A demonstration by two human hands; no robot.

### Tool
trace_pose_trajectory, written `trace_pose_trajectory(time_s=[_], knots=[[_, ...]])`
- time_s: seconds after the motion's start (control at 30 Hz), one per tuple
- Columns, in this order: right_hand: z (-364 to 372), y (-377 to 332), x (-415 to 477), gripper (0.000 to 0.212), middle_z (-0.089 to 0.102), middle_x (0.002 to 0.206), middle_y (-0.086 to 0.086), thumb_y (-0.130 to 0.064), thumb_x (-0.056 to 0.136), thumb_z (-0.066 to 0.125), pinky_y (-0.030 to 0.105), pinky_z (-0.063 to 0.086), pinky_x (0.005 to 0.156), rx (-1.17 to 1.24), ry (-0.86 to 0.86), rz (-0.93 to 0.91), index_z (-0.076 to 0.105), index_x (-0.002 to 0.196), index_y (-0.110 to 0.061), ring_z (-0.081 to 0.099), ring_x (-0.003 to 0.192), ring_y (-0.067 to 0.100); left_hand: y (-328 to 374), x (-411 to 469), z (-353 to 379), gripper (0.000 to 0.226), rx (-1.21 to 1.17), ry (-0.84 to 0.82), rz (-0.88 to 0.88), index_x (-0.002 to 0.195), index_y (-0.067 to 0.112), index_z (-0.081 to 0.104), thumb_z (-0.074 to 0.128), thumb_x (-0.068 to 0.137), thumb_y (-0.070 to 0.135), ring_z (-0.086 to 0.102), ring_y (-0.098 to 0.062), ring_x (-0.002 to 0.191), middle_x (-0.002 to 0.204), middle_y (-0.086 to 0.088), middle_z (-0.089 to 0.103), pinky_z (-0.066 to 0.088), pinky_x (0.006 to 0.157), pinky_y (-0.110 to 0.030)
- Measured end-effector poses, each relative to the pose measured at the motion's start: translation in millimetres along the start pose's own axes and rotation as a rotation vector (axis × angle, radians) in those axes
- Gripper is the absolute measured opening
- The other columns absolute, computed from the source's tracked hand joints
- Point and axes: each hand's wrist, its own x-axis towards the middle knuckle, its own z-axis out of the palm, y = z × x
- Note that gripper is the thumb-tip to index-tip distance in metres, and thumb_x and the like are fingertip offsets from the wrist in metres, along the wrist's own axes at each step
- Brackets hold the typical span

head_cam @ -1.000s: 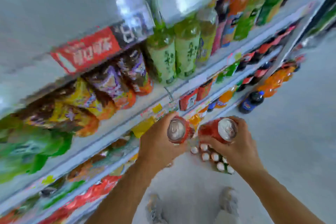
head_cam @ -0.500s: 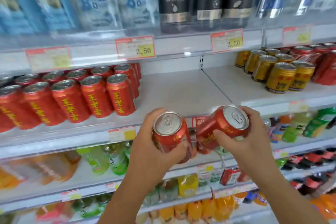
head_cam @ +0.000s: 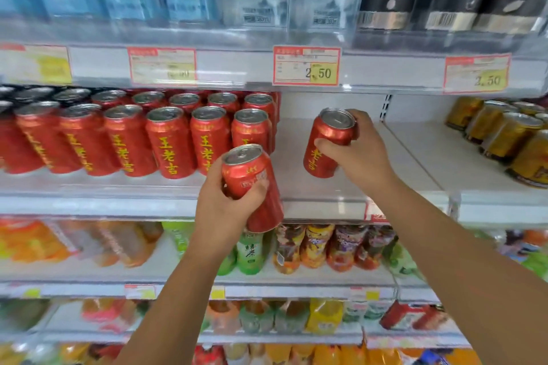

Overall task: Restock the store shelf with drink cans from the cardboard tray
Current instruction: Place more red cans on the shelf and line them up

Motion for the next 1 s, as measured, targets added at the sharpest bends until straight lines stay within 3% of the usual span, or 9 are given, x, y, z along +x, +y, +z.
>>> trace_pose_trajectory(time_s=[0.1,0.2,0.3,0.47,0.6,0.8,1.0], knots=[[10,9,10,0.065,0.060,0.109,-0.012,-0.030,0.072,0.079,0.028,0.046,0.089,-0.021,0.010,0.027,0.048,0.128,-0.027,0.057,0.102,0.010,-5,4,0,0.049,0.029,-0.009,0.004,0.119,0.031,0.058,0.073,0.072,0.033,0.067,0.000,0.092,0.101,0.018,0.070,0.052,0.078,-0.016],[13,12,12,0.073,0.055,0.117,-0.011,-0.031,0.076,0.079,0.028,0.044,0.092,-0.001,-0.051,0.050,0.040,0.137,-0.028,0.053,0.105,0.009,-9,7,1,0.055,0.042,-0.002,0.020,0.117,0.031,0.059,0.073,0.066,0.045,0.068,-0.004,0.092,0.100,0.016,0.070,0.055,0.080,-0.022],[12,19,11,0.090,0.049,0.120,-0.008,-0.028,0.072,0.083,0.027,0.042,0.090,-0.003,-0.146,0.084,0.026,0.141,-0.022,0.051,0.105,0.010,-13,11,3,0.051,0.022,-0.012,0.051,0.115,0.030,0.059,0.072,0.067,0.044,0.070,-0.008,0.092,0.099,0.012,0.071,0.056,0.080,-0.026],[13,28,34,0.084,0.050,0.117,-0.002,-0.029,0.071,0.084,0.029,0.044,0.084,-0.090,-0.190,0.078,0.029,0.134,-0.019,0.054,0.104,0.016,-24,20,2,0.054,0.002,-0.018,0.089,0.115,0.024,0.061,0.071,0.068,0.047,0.071,-0.013,0.091,0.098,0.006,0.072,0.056,0.077,-0.026],[21,37,66,0.082,0.054,0.130,0.006,-0.032,0.075,0.081,0.033,0.045,0.093,-0.129,-0.204,0.056,0.033,0.141,-0.020,0.055,0.114,0.021,-29,21,1,0.047,0.082,-0.059,0.099,0.110,0.035,0.062,0.069,0.067,0.052,0.070,-0.009,0.091,0.099,0.011,0.072,0.056,0.078,-0.024],[43,43,111,0.078,0.049,0.137,0.011,-0.027,0.079,0.079,0.035,0.044,0.096,-0.167,-0.186,0.064,0.032,0.139,-0.008,0.051,0.124,0.026,-28,22,1,0.040,0.125,-0.054,0.094,0.103,0.042,0.063,0.069,0.066,0.054,0.069,-0.009,0.090,0.097,0.011,0.072,0.057,0.084,-0.035],[65,54,140,0.075,0.053,0.135,0.012,-0.031,0.081,0.076,0.038,0.045,0.099,-0.171,-0.170,0.058,0.032,0.138,-0.010,0.054,0.121,0.028,-28,22,2,0.043,0.115,-0.052,0.088,0.108,0.038,0.063,0.070,0.068,0.053,0.070,-0.012,0.093,0.100,0.008,0.072,0.057,0.087,-0.044]])
